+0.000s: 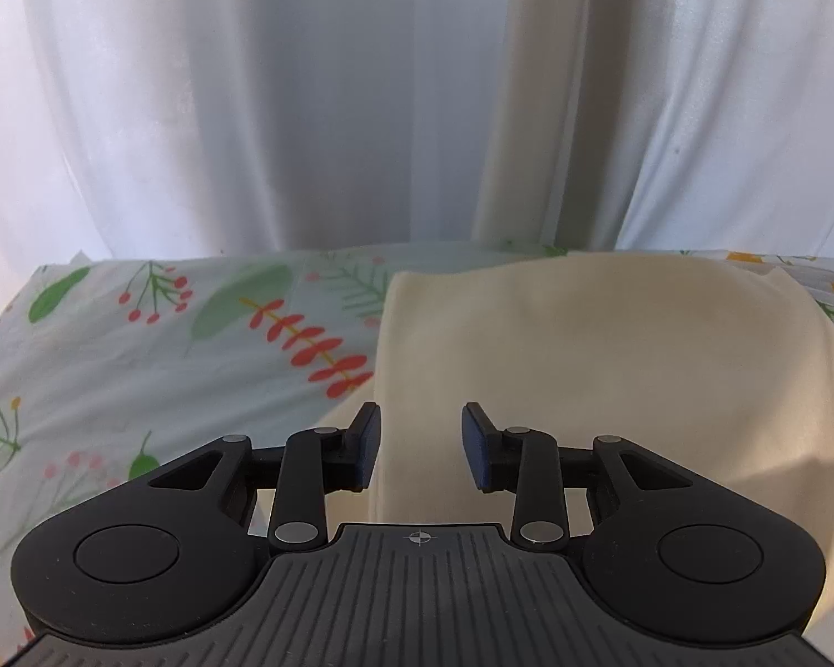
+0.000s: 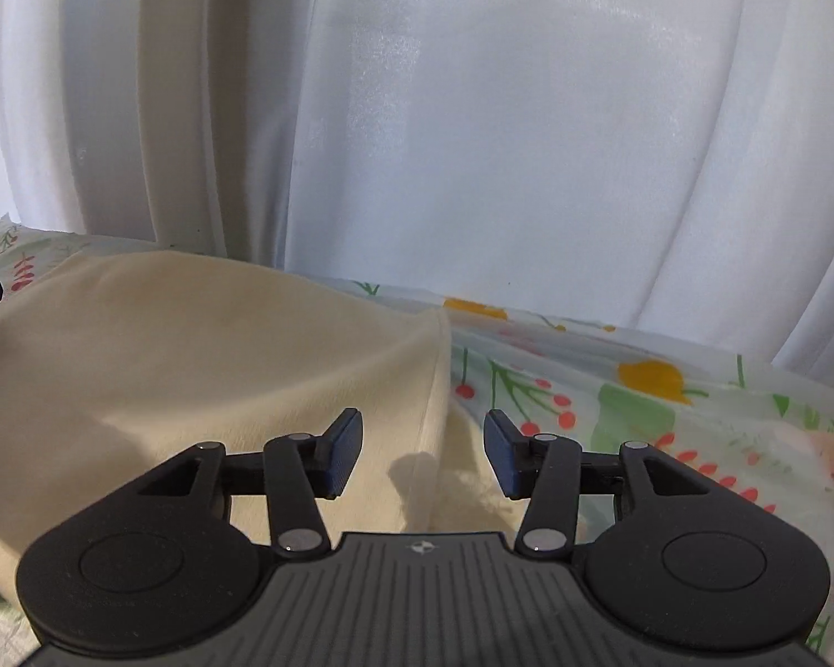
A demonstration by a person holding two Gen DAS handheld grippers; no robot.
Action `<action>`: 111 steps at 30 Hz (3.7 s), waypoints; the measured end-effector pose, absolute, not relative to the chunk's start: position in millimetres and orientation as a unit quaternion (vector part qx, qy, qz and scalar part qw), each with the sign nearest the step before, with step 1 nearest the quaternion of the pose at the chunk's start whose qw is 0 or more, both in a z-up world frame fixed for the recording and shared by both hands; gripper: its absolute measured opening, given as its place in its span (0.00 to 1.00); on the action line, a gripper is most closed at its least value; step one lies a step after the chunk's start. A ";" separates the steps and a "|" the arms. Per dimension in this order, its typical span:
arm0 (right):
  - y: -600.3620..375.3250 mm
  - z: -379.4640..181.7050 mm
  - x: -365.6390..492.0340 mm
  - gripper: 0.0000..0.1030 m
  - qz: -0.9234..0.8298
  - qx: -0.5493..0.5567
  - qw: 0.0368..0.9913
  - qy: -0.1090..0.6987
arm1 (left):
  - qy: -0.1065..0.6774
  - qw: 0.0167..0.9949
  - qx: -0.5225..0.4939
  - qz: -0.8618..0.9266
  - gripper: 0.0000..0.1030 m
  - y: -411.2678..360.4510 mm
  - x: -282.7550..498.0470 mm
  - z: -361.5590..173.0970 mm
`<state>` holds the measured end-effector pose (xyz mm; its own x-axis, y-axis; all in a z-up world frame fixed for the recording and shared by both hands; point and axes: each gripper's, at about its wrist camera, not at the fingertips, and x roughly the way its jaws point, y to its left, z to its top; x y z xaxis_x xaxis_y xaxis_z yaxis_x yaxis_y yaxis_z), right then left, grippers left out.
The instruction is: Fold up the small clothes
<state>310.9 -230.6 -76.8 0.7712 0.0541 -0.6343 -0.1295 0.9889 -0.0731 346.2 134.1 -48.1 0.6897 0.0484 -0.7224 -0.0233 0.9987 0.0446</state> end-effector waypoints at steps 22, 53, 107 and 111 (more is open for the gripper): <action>-242.9 -95.0 276.6 0.11 -0.002 -0.027 0.939 0.342 | 0.412 0.909 -0.010 0.060 0.21 133.1 318.8 -59.5; -271.0 -93.4 316.8 0.22 0.102 0.252 0.932 0.241 | 0.320 0.888 -0.327 0.044 0.30 196.0 327.5 -85.0; -239.0 -95.9 228.9 0.13 0.050 0.092 0.936 0.336 | 0.456 0.850 -0.200 -0.173 0.21 18.3 312.6 -54.6; -248.6 -95.8 231.6 0.13 0.068 0.109 0.932 0.340 | 0.418 0.851 -0.247 -0.202 0.25 41.9 291.8 -23.3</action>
<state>231.6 -248.6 -95.8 0.7599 0.2012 -0.6181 -0.0525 0.9668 0.2501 291.8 41.9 -23.3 0.5690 -0.5503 -0.6110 0.1371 0.7961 -0.5894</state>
